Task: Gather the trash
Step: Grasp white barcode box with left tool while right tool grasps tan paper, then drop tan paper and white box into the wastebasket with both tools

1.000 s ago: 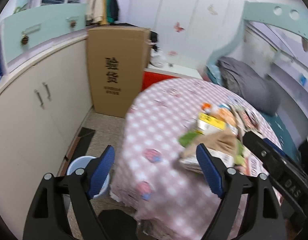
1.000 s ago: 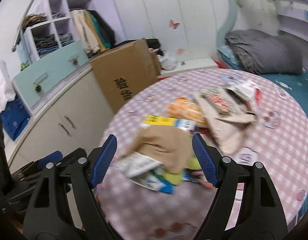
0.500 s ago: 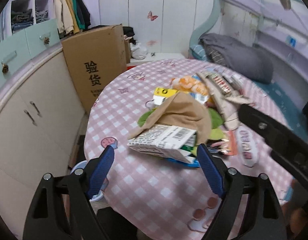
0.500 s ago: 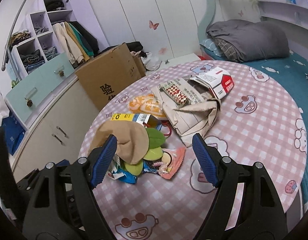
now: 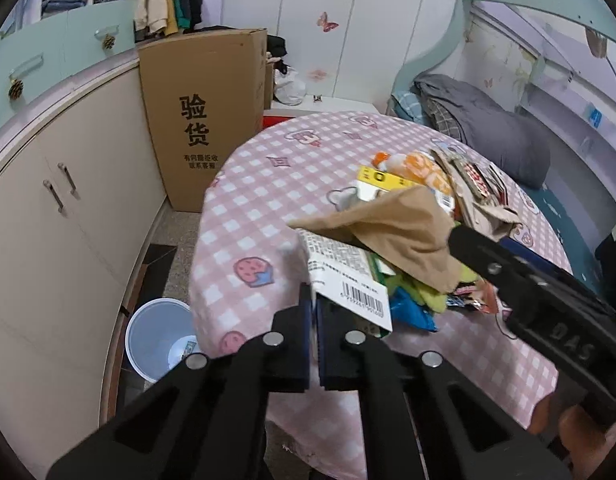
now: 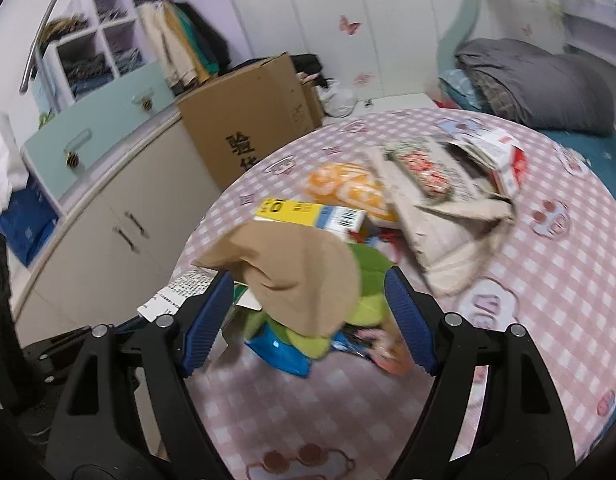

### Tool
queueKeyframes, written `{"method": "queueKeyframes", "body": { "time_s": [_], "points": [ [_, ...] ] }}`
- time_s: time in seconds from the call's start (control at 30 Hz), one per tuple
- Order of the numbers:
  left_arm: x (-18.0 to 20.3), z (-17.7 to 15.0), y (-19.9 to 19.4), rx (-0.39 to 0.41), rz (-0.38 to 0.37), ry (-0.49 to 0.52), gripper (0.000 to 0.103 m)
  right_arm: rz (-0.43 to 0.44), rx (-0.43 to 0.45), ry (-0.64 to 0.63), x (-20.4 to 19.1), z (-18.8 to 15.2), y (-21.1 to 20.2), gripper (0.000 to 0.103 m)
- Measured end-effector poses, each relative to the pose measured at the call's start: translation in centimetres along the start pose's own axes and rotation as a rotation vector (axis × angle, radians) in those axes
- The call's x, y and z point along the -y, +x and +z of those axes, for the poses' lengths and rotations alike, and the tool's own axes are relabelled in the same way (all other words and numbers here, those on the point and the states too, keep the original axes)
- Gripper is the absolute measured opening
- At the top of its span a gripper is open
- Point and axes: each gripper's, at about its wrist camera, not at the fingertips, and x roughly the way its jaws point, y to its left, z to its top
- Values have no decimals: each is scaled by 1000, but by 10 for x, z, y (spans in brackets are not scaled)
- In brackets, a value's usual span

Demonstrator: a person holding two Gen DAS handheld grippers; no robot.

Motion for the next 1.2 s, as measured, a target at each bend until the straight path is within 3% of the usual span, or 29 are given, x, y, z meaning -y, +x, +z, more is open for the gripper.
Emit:
{"method": "queueKeyframes", "body": {
  "time_s": [0.13, 0.2, 0.23, 0.27, 0.3, 0.37, 0.47, 0.73, 0.87, 1.03, 1.1, 1.17, 1.2],
  "points": [
    [-14, 1, -3, 10, 0, -22, 2, -16, -35, -86, -22, 6, 21, 76],
    [-21, 1, -4, 15, -6, -34, 2, -39, -45, -120, -31, 8, 29, 61],
    [-24, 2, -5, 19, -8, -41, 2, -50, -53, -132, -33, 9, 33, 35],
    [-28, 2, -7, 25, -10, -47, 2, -63, -60, -144, -34, 10, 36, 26],
    [-32, 3, -8, 32, -12, -54, 2, -70, -63, -153, -35, 11, 39, 25],
    [-39, 5, -10, 41, -12, -70, 2, -62, -48, -146, -34, 14, 37, 10],
    [-54, 7, -15, 66, -5, -114, 2, -68, 9, -145, -38, 18, 24, 5],
    [-107, 18, -28, 136, 43, -263, 2, 29, 82, -207, -86, 39, 8, 4],
    [-134, 20, -23, 136, 60, -307, 2, 45, 47, -232, -108, 40, 31, 3],
    [-147, 16, -9, 99, 56, -315, 2, 4, -13, -231, -109, 34, 43, 4],
    [-147, 15, -3, 84, 50, -314, 2, -13, -64, -239, -109, 24, 51, 16],
    [-146, 13, 2, 70, 39, -310, 2, -49, -68, -242, -105, 14, 56, 65],
    [-146, 12, 5, 63, 30, -308, 2, -65, -86, -251, -105, 11, 60, 65]
  ]
}}
